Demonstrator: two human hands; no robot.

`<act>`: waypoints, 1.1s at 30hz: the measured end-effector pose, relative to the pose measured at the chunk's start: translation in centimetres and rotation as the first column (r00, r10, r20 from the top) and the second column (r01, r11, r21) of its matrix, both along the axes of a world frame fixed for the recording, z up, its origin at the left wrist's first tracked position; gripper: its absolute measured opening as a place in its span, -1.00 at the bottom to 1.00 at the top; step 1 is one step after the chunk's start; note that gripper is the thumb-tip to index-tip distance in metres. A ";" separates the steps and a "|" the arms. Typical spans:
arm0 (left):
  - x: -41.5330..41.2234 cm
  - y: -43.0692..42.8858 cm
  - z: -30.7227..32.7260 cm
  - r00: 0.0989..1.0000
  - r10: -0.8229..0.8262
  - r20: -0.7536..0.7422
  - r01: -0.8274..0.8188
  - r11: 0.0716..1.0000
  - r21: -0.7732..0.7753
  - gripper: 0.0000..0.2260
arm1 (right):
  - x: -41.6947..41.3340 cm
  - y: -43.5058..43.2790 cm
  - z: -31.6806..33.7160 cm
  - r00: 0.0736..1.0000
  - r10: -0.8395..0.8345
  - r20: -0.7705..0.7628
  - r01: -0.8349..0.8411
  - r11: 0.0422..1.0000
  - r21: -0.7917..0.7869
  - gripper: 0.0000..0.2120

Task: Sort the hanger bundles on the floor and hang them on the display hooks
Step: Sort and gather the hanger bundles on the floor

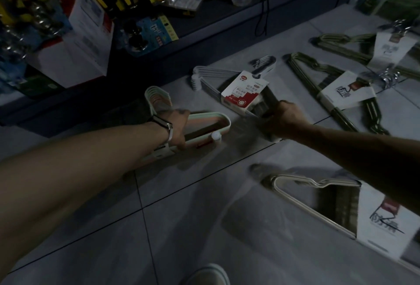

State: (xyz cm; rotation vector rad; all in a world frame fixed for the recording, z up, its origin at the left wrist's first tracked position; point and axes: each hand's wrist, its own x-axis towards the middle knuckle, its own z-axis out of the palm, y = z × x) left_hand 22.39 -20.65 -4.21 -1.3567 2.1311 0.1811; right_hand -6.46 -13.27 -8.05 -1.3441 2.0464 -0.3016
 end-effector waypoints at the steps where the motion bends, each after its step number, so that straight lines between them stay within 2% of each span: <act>1: -0.1 0.0 0.1 1.000 0.001 -0.005 -0.001 1.000 0.007 -0.05 | 0.0 -0.2 0.2 1.000 0.028 -0.004 -0.028 0.999 0.037 -0.58; 3: -0.8 0.0 0.5 0.997 -0.043 -0.071 0.042 0.999 -0.012 -0.06 | -0.2 0.0 0.7 0.997 0.079 -0.024 -0.077 0.994 0.083 -0.47; 5: -2.3 0.1 1.1 0.982 -0.119 -0.146 0.114 0.992 -0.048 -0.11 | -0.5 0.9 1.9 0.974 0.194 -0.118 -0.185 0.980 0.080 -0.40; 9: -7.7 2.2 3.8 0.923 -0.288 -0.255 0.265 0.957 -0.122 -0.25 | -2.1 4.3 4.6 0.839 0.402 -0.367 -0.390 0.914 0.108 -0.35; 12: -12.5 4.7 4.6 0.885 -0.403 -0.234 0.379 0.915 -0.143 -0.35 | -4.3 7.4 6.2 0.766 0.464 -0.444 -0.452 0.881 0.141 -0.36; 15: -17.6 7.7 4.6 0.831 -0.453 -0.324 0.456 0.887 -0.071 -0.41 | -7.4 11.3 7.4 0.795 0.417 -0.440 -0.400 0.906 0.136 -0.34; 17: -20.5 10.0 4.1 0.800 -0.454 -0.392 0.501 0.865 0.022 -0.34 | -9.6 14.4 8.0 0.837 0.359 -0.414 -0.338 0.933 0.127 -0.32; 20: -23.4 13.7 2.6 0.770 -0.492 -0.406 0.580 0.805 0.125 -0.10 | -12.9 20.1 8.3 0.868 0.296 -0.399 -0.260 0.955 0.143 -0.29; 23: -24.6 16.5 0.6 0.759 -0.535 -0.370 0.625 0.758 0.185 0.14 | -15.1 26.3 7.8 0.886 0.257 -0.386 -0.195 0.962 0.191 -0.14; 27: -24.5 18.9 -2.0 0.764 -0.576 -0.290 0.634 0.753 0.175 0.28 | -15.8 33.2 6.3 0.921 0.208 -0.329 -0.124 0.958 0.260 0.10; 30: -23.6 19.3 -3.6 0.768 -0.577 -0.279 0.624 0.772 0.122 0.17 | -14.7 36.2 5.4 0.928 0.217 -0.303 -0.105 0.933 0.345 0.23; 33: -22.6 19.5 -4.1 0.772 -0.576 -0.267 0.607 0.794 0.040 0.15 | -13.7 36.9 4.2 0.922 0.176 -0.346 -0.063 0.948 0.313 0.25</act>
